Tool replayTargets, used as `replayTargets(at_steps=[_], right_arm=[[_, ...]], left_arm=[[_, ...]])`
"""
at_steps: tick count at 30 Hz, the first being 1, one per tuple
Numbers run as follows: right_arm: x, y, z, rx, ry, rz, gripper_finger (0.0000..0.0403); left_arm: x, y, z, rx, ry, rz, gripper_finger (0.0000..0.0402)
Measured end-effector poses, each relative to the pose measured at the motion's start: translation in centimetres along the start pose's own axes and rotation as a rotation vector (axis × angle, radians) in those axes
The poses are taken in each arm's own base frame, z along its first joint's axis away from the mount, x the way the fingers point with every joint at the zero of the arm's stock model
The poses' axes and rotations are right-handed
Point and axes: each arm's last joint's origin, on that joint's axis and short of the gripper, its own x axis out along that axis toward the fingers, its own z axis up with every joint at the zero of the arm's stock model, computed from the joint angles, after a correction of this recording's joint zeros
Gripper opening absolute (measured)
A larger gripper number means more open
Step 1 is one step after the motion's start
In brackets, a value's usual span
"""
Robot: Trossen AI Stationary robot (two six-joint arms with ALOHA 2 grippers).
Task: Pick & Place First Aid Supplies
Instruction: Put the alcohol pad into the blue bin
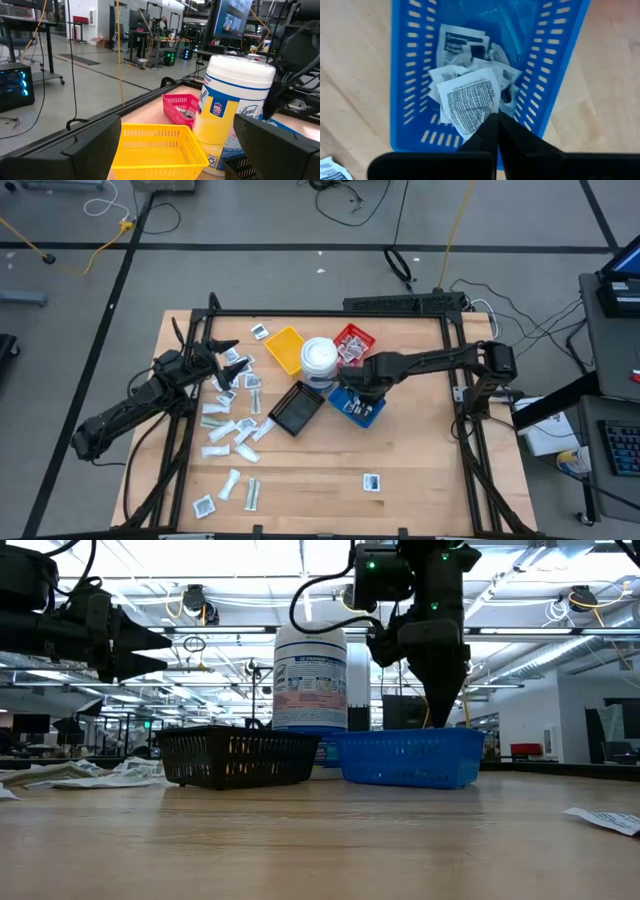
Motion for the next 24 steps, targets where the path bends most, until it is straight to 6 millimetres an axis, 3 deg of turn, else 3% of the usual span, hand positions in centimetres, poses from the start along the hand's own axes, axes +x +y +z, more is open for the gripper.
replayTargets(at_steps=[6, 12, 16, 24], right_arm=[[-0.3, 0.1, 0.0, 0.004, -0.019, 0.009, 0.0034], [-0.3, 0.0, -0.3, 0.01, 0.006, 0.0, 0.0137], [-1.5, 0.2, -1.2, 0.108, 0.015, 0.023, 0.0192], [-4.0, 1.3, -3.3, 0.245, -0.022, 0.049, 0.021]], left_arm=[[0.0, 0.0, 0.0, 0.0, 0.0, 0.0, 0.0392], [0.0, 0.0, 0.0, 0.0, 0.0, 0.0, 0.0392], [0.0, 0.0, 0.0, 0.0, 0.0, 0.0, 0.0392], [0.0, 0.0, 0.0, 0.0, 0.0, 0.0, 0.0392]])
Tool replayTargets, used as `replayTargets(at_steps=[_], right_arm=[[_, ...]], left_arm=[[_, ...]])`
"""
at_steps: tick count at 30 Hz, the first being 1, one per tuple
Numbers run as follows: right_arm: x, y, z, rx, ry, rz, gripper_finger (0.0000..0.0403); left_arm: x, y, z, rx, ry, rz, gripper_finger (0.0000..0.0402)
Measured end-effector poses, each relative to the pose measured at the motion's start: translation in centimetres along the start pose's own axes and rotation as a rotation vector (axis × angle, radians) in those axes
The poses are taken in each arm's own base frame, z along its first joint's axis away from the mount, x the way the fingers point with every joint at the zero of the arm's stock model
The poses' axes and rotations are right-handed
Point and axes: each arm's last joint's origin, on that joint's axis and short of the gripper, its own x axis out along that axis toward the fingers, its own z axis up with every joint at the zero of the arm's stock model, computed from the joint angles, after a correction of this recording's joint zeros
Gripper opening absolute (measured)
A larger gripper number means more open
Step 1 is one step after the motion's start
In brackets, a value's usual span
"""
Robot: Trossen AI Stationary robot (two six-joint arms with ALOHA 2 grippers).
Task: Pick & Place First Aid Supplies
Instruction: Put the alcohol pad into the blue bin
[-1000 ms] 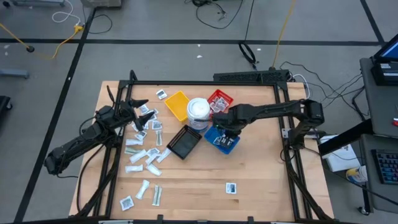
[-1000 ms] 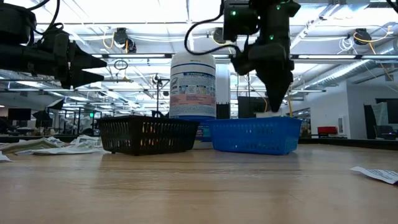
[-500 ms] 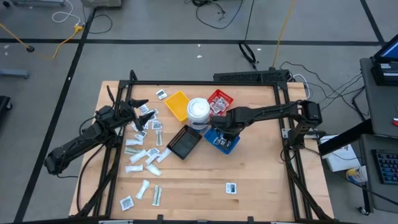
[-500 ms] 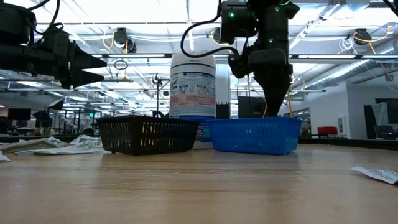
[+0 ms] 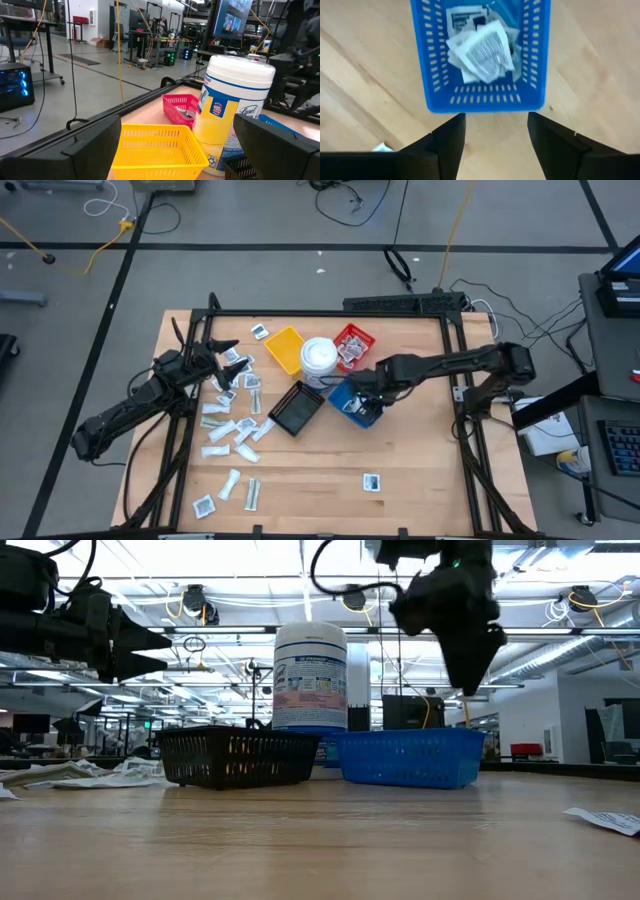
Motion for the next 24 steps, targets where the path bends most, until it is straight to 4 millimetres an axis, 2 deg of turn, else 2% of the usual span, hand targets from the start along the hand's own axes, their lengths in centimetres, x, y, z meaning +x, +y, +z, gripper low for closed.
replayTargets(at_steps=[6, 10, 17, 24], right_arm=[[-1.2, 0.7, -1.9, 0.056, -0.02, 0.002, 0.0204], [-1.1, 2.2, -3.5, 0.033, -0.041, -0.013, 0.0204], [0.4, 5.6, -6.5, 0.008, -0.022, 0.004, 0.0203], [1.9, 9.2, -9.0, 0.124, 0.017, 0.04, 0.0203]], left_arm=[[0.0, 0.0, 0.0, 0.0, 0.0, 0.001, 0.0392], [0.0, 0.0, 0.0, 0.0, 0.0, 0.0, 0.0392], [0.0, 0.0, 0.0, 0.0, 0.0, 0.0, 0.0392], [0.0, 0.0, 0.0, 0.0, 0.0, 0.001, 0.0392]])
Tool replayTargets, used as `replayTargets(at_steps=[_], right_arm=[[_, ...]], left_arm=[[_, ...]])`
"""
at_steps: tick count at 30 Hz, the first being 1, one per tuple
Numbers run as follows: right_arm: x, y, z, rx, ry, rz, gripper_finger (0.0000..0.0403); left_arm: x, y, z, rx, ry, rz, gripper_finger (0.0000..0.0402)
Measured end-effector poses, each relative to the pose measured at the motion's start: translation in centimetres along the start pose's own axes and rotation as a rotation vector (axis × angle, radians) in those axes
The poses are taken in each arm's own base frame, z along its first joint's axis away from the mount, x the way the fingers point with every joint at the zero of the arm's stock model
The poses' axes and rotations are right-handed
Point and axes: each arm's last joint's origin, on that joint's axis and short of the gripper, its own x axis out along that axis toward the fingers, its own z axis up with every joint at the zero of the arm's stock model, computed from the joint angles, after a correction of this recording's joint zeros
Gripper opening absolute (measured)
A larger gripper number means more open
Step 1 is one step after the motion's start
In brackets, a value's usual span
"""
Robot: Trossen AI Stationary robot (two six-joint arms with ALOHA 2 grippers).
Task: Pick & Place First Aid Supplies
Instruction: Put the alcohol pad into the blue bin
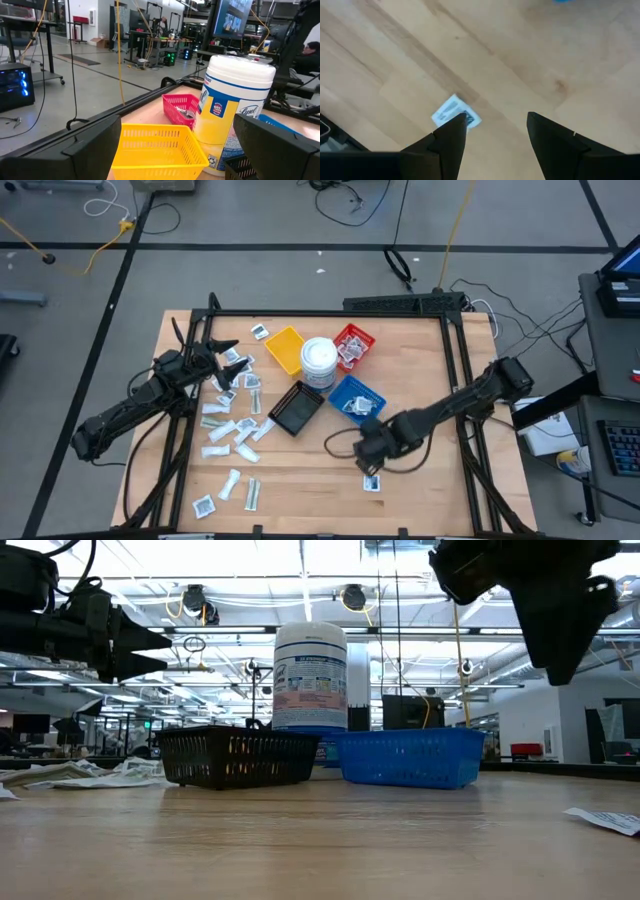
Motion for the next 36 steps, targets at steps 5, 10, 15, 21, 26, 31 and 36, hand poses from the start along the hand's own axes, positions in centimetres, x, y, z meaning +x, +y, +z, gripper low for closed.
replayTargets(at_steps=[5, 10, 15, 21, 26, 31, 36], right_arm=[[0.7, 2.6, -1.2, 0.051, 0.003, 0.011, 0.0203], [1.5, 5.0, -2.5, 0.035, 0.033, 0.021, 0.0203], [2.4, 6.1, -3.2, 0.051, 0.036, 0.015, 0.0203], [4.9, 6.6, -4.0, 0.038, 0.036, -0.052, 0.0203], [6.6, 6.9, -4.8, 0.013, 0.022, -0.087, 0.0203], [8.4, 6.7, -4.8, 0.006, 0.003, -0.108, 0.0203], [9.5, 6.9, -4.8, -0.009, -0.003, -0.055, 0.0197]], left_arm=[[0.0, 0.0, 0.0, 0.0, 0.0, 0.0, 0.0392], [0.0, 0.0, 0.0, 0.0, 0.0, 0.0, 0.0392], [0.0, 0.0, 0.0, 0.0, 0.0, 0.0, 0.0392], [0.0, 0.0, 0.0, 0.0, 0.0, 0.0, 0.0392], [0.0, 0.0, 0.0, 0.0, 0.0, 0.0, 0.0392], [0.0, 0.0, 0.0, 0.0, 0.0, 0.0, 0.0392], [0.0, 0.0, 0.0, 0.0, 0.0, -0.001, 0.0392]])
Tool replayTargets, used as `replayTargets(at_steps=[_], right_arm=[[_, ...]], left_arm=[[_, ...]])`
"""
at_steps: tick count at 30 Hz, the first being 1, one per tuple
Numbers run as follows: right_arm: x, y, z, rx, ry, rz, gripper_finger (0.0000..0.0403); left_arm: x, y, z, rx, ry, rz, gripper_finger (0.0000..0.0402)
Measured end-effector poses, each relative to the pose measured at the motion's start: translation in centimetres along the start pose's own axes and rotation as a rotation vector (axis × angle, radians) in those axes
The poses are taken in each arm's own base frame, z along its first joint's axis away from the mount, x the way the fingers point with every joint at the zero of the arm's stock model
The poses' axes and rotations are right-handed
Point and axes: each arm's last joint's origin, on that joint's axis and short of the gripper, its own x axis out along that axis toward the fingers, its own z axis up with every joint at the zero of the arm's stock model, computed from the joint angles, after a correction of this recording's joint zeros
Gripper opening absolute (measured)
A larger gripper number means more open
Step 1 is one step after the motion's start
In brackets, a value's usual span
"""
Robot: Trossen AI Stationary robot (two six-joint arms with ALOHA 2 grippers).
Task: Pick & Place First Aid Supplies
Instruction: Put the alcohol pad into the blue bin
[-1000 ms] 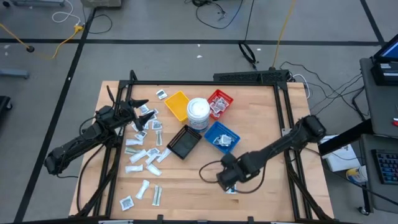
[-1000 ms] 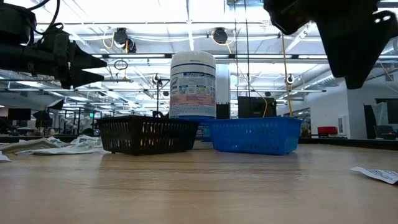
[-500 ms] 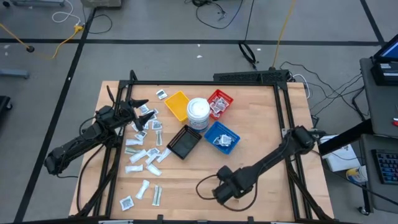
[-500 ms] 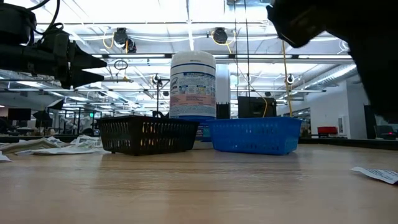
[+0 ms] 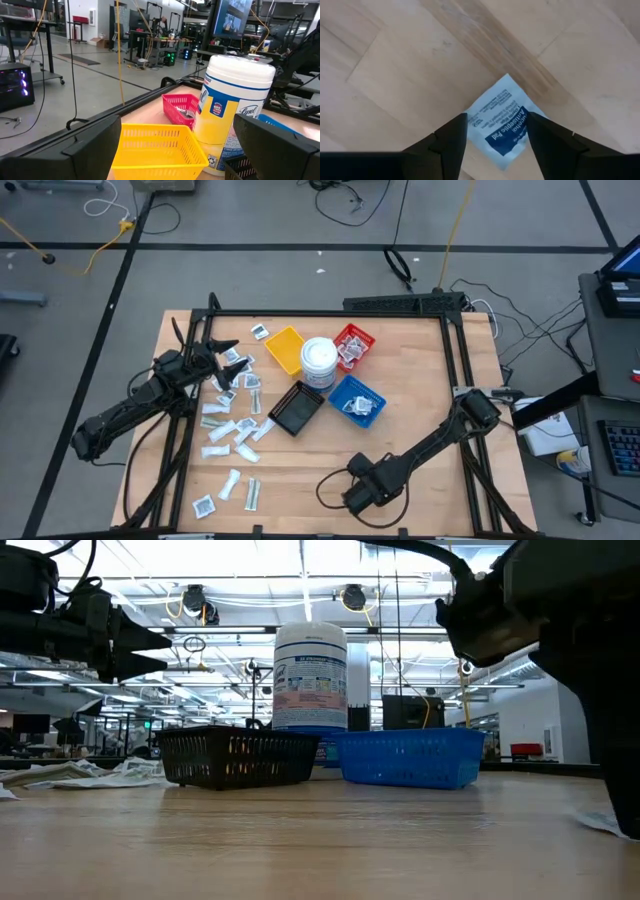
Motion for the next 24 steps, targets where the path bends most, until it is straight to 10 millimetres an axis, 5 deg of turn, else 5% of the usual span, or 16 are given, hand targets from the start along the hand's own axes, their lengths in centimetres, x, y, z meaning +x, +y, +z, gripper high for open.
replayTargets(at_steps=[14, 19, 24], right_arm=[[0.1, 0.3, 0.1, -0.005, -0.01, 0.03, 0.0017], [-1.5, -0.6, 0.4, -0.065, -0.024, -0.009, 0.0007], [-5.4, -2.0, 2.0, -0.15, -0.012, 0.02, 0.0003]], left_arm=[[0.0, 0.0, 0.0, 0.0, 0.0, 0.0, 0.0392], [0.0, 0.0, 0.0, 0.0, 0.0, 0.0, 0.0392], [0.0, 0.0, 0.0, 0.0, 0.0, 0.001, 0.0392]])
